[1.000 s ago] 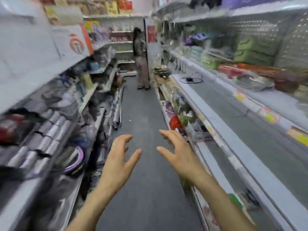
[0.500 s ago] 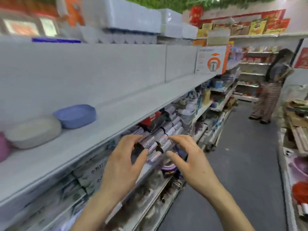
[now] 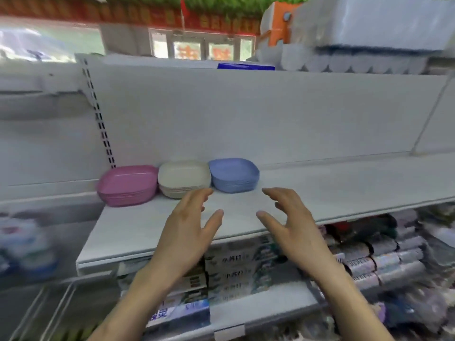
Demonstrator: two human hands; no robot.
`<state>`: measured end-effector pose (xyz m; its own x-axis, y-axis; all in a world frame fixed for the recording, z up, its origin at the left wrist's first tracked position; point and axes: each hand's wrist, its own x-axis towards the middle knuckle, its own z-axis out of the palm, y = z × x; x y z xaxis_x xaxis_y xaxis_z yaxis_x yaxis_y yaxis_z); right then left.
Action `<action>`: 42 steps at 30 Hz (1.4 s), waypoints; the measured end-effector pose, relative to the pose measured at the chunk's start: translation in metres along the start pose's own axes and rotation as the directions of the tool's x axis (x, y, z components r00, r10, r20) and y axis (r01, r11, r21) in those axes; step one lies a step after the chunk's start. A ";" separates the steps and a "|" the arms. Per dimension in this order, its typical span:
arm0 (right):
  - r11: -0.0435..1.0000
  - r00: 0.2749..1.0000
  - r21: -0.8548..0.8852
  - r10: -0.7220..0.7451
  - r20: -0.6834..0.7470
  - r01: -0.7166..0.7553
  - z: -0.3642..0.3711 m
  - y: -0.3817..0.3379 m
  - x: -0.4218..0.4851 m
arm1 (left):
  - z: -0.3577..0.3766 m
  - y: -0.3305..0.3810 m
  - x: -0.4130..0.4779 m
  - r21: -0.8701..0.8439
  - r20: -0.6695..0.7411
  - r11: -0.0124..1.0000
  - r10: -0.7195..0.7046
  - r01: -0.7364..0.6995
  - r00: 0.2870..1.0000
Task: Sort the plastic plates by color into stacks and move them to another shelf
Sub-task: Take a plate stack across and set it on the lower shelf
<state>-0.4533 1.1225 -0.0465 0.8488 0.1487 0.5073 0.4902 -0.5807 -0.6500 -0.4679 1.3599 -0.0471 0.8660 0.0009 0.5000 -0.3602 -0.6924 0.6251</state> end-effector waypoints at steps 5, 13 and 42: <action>0.999 0.995 -0.006 -0.038 0.088 0.039 0.002 0.036 0.043 | 0.025 -0.003 0.020 0.104 -0.009 0.992 -0.068 0.068 0.998; 1.000 0.977 -0.023 0.005 0.213 0.000 0.003 0.071 0.096 | 0.054 -0.004 0.053 0.138 -0.045 0.976 -0.166 0.171 0.985; 0.952 0.959 0.203 0.187 0.212 -0.230 0.005 0.072 0.129 | 0.084 -0.024 0.121 0.012 0.045 0.997 -0.077 0.077 0.996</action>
<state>-0.3071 1.1034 -0.0308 0.9478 0.2040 0.2452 0.3113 -0.4247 -0.8501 -0.3248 1.3159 -0.0522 0.9060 0.0220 0.4227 -0.2883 -0.6992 0.6542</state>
